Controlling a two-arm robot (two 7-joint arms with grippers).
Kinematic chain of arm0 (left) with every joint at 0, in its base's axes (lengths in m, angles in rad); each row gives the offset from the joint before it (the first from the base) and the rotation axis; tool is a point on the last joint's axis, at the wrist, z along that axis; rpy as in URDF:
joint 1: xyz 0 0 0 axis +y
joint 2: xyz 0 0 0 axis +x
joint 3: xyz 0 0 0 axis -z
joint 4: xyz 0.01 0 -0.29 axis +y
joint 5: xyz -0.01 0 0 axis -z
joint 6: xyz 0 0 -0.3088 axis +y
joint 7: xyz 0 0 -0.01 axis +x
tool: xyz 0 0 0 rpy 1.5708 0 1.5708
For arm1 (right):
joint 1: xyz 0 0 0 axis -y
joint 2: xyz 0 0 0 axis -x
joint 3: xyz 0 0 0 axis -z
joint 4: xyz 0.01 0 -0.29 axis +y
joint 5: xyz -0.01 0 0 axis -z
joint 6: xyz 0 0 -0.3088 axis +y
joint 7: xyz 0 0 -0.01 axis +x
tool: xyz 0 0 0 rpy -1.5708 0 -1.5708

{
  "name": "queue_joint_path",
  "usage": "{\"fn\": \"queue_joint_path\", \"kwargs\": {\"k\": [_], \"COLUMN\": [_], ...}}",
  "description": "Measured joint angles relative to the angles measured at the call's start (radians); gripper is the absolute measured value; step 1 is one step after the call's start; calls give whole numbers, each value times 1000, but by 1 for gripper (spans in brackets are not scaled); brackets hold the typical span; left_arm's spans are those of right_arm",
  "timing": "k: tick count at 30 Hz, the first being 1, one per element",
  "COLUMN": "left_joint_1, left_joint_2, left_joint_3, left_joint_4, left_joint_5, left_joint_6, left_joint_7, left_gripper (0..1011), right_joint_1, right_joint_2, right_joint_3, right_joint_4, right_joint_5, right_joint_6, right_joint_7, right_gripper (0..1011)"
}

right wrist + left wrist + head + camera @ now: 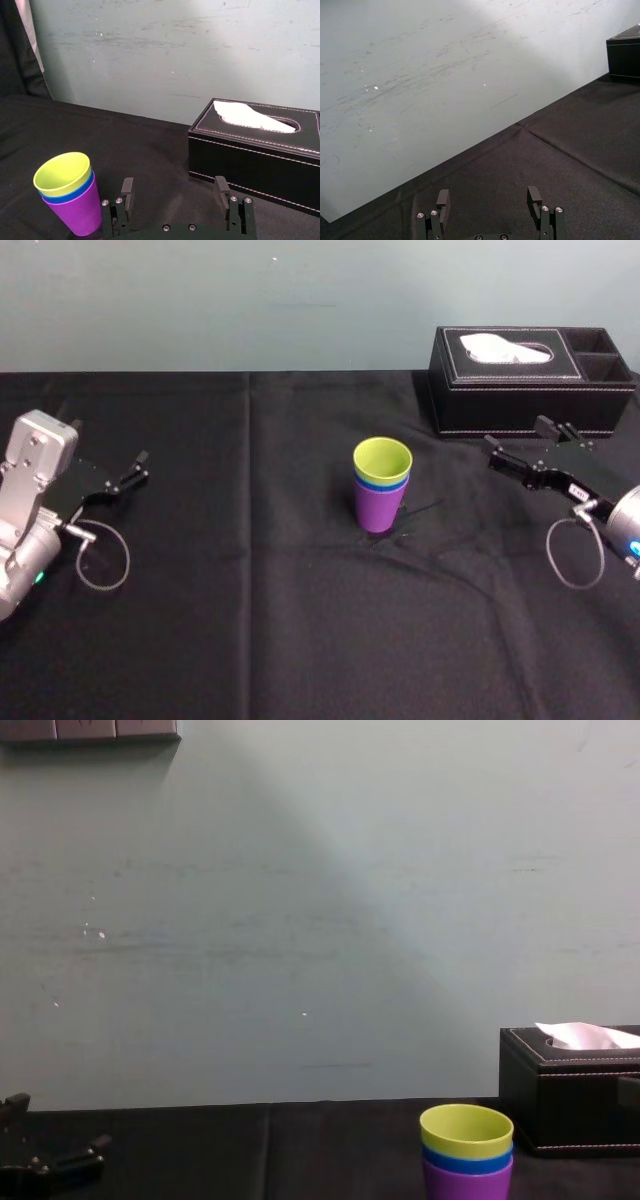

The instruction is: Stack the three plastic cups sequentially using one hand.

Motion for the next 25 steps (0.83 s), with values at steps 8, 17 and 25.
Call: {"fn": "queue_joint_path", "kwargs": {"k": [8,17,25], "left_joint_1": [0,0,0], "left_joint_2": [0,0,0], "left_joint_3": [0,0,0], "left_joint_4": [0,0,0], "left_joint_5": [0,0,0], "left_joint_6": [0,0,0], "left_joint_7": [0,0,0], "left_gripper": [1012,1011,1011], "right_joint_1": [0,1,2], "right_joint_2": [2,2,3], "right_joint_3": [-2,-3,-4], "right_joint_4": [-4,-6,-7], "right_joint_5": [0,0,0], "right_joint_6": [0,0,0], "right_joint_7": [0,0,0], "right_gripper": [1002,1003,1002]}}
